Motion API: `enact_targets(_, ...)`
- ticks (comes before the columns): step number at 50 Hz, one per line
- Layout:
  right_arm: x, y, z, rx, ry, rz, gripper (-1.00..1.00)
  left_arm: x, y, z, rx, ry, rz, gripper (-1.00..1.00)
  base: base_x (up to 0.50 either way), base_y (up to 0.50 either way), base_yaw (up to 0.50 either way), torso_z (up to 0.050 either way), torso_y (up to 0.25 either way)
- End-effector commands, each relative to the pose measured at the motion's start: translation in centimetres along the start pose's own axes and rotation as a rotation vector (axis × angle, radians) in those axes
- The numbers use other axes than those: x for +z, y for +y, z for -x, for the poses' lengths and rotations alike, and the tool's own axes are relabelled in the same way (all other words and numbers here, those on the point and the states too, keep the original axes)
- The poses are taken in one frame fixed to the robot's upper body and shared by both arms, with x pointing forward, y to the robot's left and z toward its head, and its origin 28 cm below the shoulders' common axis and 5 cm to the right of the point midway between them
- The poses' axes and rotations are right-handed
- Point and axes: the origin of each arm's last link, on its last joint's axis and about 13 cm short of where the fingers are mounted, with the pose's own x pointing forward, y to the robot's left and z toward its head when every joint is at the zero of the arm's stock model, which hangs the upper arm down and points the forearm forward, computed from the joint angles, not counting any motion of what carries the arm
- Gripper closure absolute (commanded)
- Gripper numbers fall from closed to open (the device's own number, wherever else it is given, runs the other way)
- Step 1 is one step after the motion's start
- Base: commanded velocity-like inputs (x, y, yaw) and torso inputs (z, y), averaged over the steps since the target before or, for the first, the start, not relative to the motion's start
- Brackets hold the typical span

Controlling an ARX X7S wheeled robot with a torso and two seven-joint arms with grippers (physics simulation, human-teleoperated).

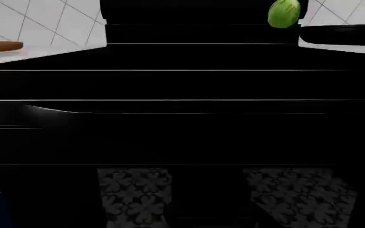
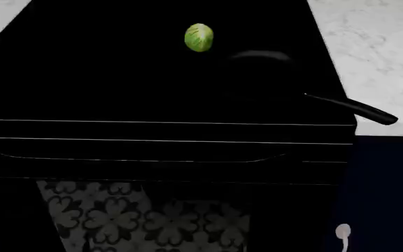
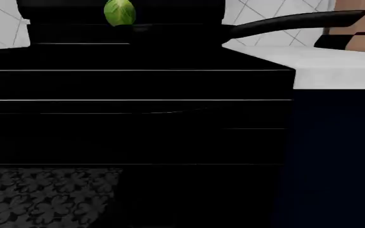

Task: Pick up the pan and dump the vegetables in it onto the plate. Then return the pan to the stove.

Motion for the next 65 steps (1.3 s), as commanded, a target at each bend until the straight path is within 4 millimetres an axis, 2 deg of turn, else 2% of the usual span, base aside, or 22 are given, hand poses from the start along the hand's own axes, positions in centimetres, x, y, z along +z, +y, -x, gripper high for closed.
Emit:
enact_targets(1,0.3,0.0,0.1,0.000,0.000,0.000,-1.00,-0.1,0.0,0.0,0.000,-0.001,-0.020,-1.00,0.00,0.00,0.00,0.000,0.000)
enact_targets(13,-0.1,0.1,0.0,0.010,0.009,-0.002,-1.00,-0.1,0.0,0.0,0.003,0.007,-0.008,-1.00,0.00,0.00,0.00,0.000,0.000)
enact_targets(14,3.2,-6.0,20.9,-0.221,-0.061,-0.048,-1.00,-6.9,16.3,14.9,1.066,-0.069,-0.263,-1.00,0.00,0.00,0.00,0.000,0.000)
enact_targets(15,-0.1,0.1,0.2,0.009,0.020,0.019,-1.00,0.3,-0.1,0.2,-0.005,0.021,0.010,-1.00,0.00,0.00,0.00,0.000,0.000)
enact_targets(23,-0.2,0.0,0.6,0.010,0.023,0.019,-1.00,0.5,-0.2,0.4,0.005,0.018,-0.010,-1.00,0.00,0.00,0.00,0.000,0.000)
enact_targets(25,0.1,0.0,0.6,0.009,0.019,0.023,-1.00,0.5,-0.2,0.5,-0.008,-0.004,-0.064,-1.00,0.00,0.00,0.00,0.011,0.037)
enact_targets(28,0.8,0.0,0.7,0.008,0.008,0.036,-1.00,0.8,-0.1,0.7,-0.017,-0.005,-0.056,-1.00,0.00,0.00,0.00,0.038,0.160)
enact_targets(35,5.0,-1.3,1.0,0.020,-0.029,0.113,-1.00,4.5,0.7,0.7,-0.039,-0.048,-0.094,-1.00,0.00,0.00,0.00,0.040,0.151)
enact_targets(43,8.9,-2.3,0.9,0.035,-0.036,0.190,-1.00,7.3,1.3,-0.2,-0.055,-0.062,-0.130,-1.00,0.00,0.00,0.00,0.040,0.151)
enact_targets(60,15.7,-4.1,0.4,0.050,-0.072,0.215,-1.00,13.2,3.0,-1.6,-0.040,-0.107,-0.136,-1.00,0.00,0.00,0.00,0.040,0.151)
enact_targets(62,16.7,-3.9,0.4,0.052,-0.078,0.217,-1.00,13.6,3.0,-1.6,-0.040,-0.111,-0.139,-1.00,0.00,0.00,0.00,0.040,0.149)
enact_targets(65,17.4,-3.6,0.4,0.058,-0.086,0.253,-1.00,15.3,3.2,-1.4,-0.039,-0.139,-0.153,-1.00,0.00,0.00,0.00,0.040,0.150)
